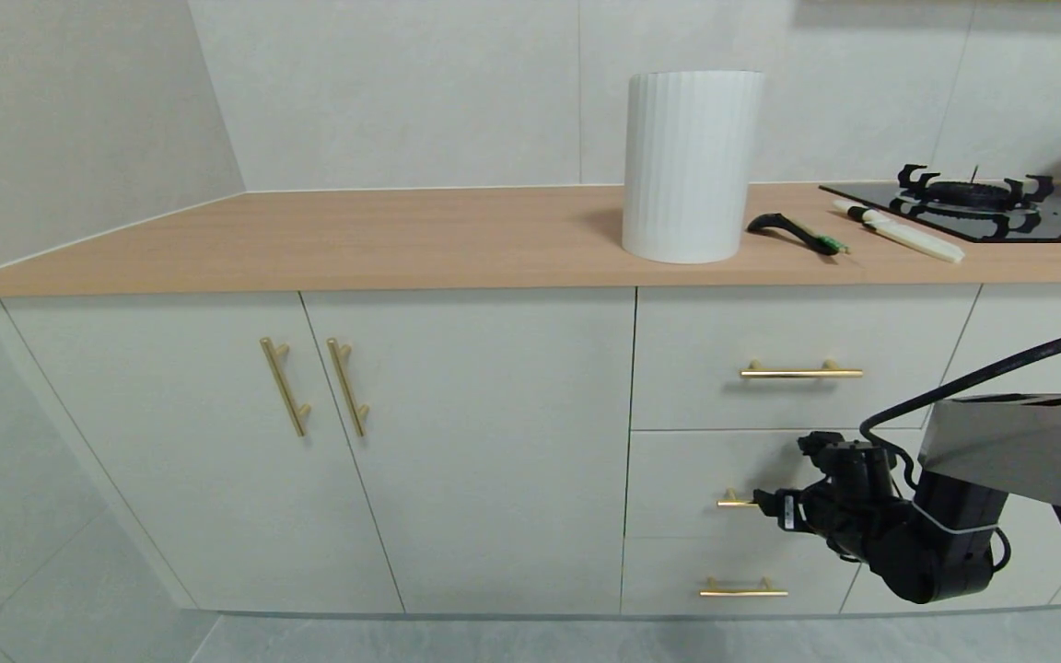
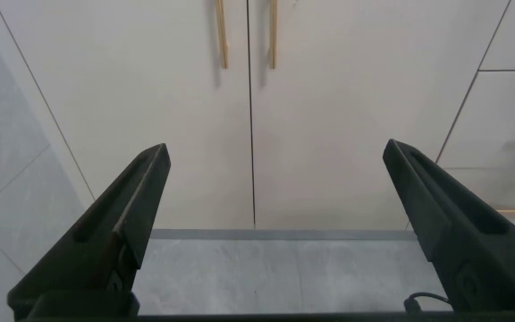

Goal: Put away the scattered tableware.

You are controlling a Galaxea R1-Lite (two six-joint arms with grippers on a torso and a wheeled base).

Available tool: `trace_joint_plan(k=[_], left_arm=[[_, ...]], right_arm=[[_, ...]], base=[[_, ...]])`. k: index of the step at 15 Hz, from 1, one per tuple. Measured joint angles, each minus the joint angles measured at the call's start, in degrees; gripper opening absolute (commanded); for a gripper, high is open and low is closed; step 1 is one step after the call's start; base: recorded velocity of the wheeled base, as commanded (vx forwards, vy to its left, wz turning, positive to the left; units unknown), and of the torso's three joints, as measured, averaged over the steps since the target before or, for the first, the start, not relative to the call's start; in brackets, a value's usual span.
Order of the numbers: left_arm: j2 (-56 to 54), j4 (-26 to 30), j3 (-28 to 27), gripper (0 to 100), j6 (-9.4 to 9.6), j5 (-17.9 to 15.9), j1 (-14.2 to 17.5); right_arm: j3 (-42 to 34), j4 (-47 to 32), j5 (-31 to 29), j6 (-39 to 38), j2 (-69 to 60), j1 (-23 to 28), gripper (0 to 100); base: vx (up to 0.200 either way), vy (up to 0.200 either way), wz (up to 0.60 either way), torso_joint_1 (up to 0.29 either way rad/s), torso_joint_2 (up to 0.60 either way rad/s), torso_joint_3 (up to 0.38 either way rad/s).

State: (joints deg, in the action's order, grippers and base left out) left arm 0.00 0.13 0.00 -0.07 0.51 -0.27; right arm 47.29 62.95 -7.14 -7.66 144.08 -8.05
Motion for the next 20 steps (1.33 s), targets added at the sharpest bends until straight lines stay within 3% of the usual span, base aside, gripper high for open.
trace_joint_plan(k=[14, 20], left_arm=[[0.0, 0.0, 0.0, 100, 0.00, 0.0, 0.0], [0.0, 0.0, 0.0, 100, 0.00, 0.0, 0.0]], right_arm=[[-2.0, -3.7, 0.0, 1.4, -0.6, -0.3, 100], [-5.2, -9.3, -0.1, 1.7, -4.6, -1.4, 100]], base=[[0.000, 0.000, 0.00, 0.000, 0.00, 0.000], [0.000, 0.000, 0.00, 0.000, 0.00, 0.000]])
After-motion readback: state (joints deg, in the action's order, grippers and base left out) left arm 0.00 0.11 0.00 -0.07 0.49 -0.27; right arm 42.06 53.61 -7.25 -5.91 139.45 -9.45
